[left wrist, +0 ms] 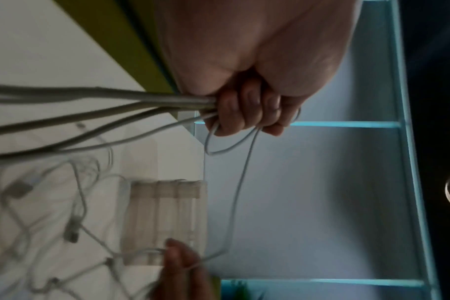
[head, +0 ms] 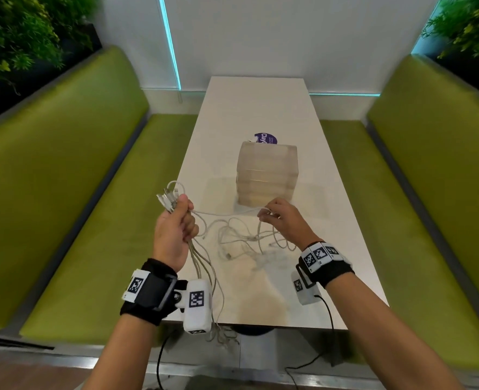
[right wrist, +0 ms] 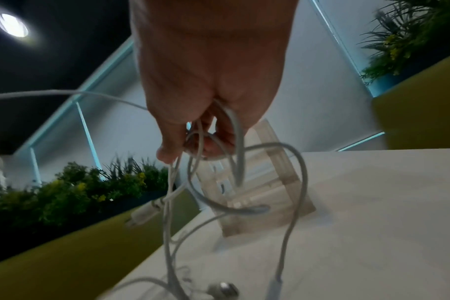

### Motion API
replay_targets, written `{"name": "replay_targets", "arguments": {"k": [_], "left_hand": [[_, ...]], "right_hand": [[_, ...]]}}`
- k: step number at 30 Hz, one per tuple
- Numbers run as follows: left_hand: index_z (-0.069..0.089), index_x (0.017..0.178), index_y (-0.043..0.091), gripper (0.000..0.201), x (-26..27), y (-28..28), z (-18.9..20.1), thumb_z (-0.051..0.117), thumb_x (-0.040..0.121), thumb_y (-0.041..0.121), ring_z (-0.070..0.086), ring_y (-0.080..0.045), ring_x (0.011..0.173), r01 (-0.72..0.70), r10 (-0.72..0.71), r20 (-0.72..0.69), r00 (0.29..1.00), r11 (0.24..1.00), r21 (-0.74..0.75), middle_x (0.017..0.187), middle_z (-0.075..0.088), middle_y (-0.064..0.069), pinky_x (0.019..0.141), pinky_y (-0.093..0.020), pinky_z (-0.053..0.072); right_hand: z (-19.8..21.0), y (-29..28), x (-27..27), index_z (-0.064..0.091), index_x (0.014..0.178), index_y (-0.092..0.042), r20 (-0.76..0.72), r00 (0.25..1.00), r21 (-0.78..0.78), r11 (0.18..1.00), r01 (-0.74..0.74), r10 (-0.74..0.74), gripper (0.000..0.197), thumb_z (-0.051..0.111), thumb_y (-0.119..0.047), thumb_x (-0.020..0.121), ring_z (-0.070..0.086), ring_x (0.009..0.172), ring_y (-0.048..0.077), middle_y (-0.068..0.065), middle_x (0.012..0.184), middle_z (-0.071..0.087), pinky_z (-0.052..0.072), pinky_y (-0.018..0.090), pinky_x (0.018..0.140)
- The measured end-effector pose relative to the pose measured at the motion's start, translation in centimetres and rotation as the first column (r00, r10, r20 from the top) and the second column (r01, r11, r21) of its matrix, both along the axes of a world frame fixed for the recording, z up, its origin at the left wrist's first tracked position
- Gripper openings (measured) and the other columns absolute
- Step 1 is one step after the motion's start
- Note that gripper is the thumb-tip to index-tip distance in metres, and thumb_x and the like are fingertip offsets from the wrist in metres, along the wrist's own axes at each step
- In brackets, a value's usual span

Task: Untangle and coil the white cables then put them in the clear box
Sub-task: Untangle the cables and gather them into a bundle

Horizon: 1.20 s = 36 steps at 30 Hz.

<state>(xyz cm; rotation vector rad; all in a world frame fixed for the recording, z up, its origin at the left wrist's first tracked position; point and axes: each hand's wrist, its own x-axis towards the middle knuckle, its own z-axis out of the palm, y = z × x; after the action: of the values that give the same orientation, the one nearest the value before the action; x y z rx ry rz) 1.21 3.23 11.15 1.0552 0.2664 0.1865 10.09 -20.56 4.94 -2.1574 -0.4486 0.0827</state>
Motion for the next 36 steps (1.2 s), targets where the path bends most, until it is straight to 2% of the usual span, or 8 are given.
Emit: {"name": "replay_targets", "arguments": {"k": [8,11,13,16,20,29,33,36], "left_hand": [[0.054,0.079,0.015,0.043,0.0,-5.8,-1.0,0.060,0.072,0.057,0.023,-0.008,0.043,0.288,-0.232,-0.192,0.954,0.887,0.360,0.051,0.029,0.009,0.043,-0.022,0.021],[0.053,0.068,0.020,0.026,0.1,-7.0,-0.5,0.067,0.085,0.036,0.024,-0.007,0.041,0.311,-0.257,-0.187,0.948,0.875,0.371,0.047,0.032,0.012,0.041,-0.021,0.022],[0.053,0.066,0.020,0.027,0.3,-6.8,-0.6,0.063,0.091,0.021,0.024,-0.006,0.040,0.287,-0.243,-0.161,0.957,0.883,0.372,0.045,0.032,0.014,0.041,-0.021,0.022],[0.056,0.066,0.018,0.026,0.5,-5.6,-0.7,0.060,0.092,0.016,0.022,-0.008,0.042,0.237,-0.198,-0.147,0.969,0.915,0.326,0.048,0.030,0.010,0.043,-0.023,0.020],[0.050,0.063,0.018,0.030,0.5,-3.5,-0.5,0.059,0.091,0.010,0.021,-0.007,0.042,0.119,-0.097,-0.103,0.990,0.966,0.230,0.049,0.029,0.009,0.040,-0.020,0.019],[0.043,0.067,0.018,0.030,0.2,1.2,0.5,0.054,0.093,0.008,0.021,-0.005,0.036,-0.244,0.241,-0.058,0.969,0.967,-0.072,0.041,0.026,0.012,0.037,-0.020,0.019],[0.040,0.065,0.020,0.033,0.3,3.8,-0.1,0.057,0.092,0.013,0.020,-0.008,0.041,-0.349,0.345,-0.066,0.936,0.936,-0.056,0.043,0.026,0.010,0.042,-0.023,0.017],[0.040,0.065,0.020,0.034,0.7,3.1,-1.2,0.057,0.093,0.013,0.021,-0.006,0.039,-0.254,0.267,-0.084,0.960,0.957,0.142,0.043,0.028,0.012,0.041,-0.022,0.019]], "right_hand": [[2.7,3.8,-1.2,0.069,0.100,-0.005,0.115,0.988,-0.067,0.993,-0.100,0.107,0.018,0.055,0.000,0.088,0.050,0.078,0.017,0.005,0.089,0.042,0.038,0.012,0.073],[2.9,4.8,-1.6,0.052,0.079,-0.016,0.177,0.984,-0.094,0.996,-0.002,0.019,0.009,0.052,-0.007,0.080,0.039,0.073,0.020,0.006,0.078,0.045,0.035,0.037,0.066],[2.4,4.8,-1.7,0.056,0.085,-0.010,0.212,0.972,-0.125,0.989,-0.075,0.100,0.006,0.055,-0.004,0.083,0.042,0.073,0.017,0.003,0.083,0.046,0.039,0.037,0.066],[2.1,4.0,-1.7,0.066,0.096,-0.006,0.178,0.971,-0.171,0.977,-0.128,0.159,0.011,0.064,-0.013,0.088,0.044,0.077,0.011,0.001,0.092,0.047,0.037,0.017,0.067],[0.9,2.2,-0.7,0.070,0.099,-0.014,0.084,0.994,-0.277,0.960,-0.042,0.068,0.018,0.063,-0.028,0.088,0.051,0.080,0.014,-0.002,0.093,0.050,0.041,0.029,0.069],[-0.9,-0.7,0.1,0.066,0.098,-0.021,0.004,0.997,-0.373,0.925,0.077,-0.081,0.020,0.054,-0.035,0.092,0.059,0.087,0.021,0.003,0.096,0.062,0.044,0.033,0.072],[-0.7,-1.6,0.0,0.065,0.094,-0.019,0.011,0.995,-0.338,0.936,0.095,-0.097,0.017,0.053,-0.031,0.093,0.060,0.085,0.025,0.004,0.091,0.065,0.047,0.038,0.074],[0.5,-1.0,-0.5,0.068,0.097,-0.015,0.056,0.997,-0.209,0.975,0.071,-0.061,0.018,0.054,-0.026,0.094,0.061,0.085,0.024,0.007,0.091,0.067,0.049,0.041,0.077]]}}
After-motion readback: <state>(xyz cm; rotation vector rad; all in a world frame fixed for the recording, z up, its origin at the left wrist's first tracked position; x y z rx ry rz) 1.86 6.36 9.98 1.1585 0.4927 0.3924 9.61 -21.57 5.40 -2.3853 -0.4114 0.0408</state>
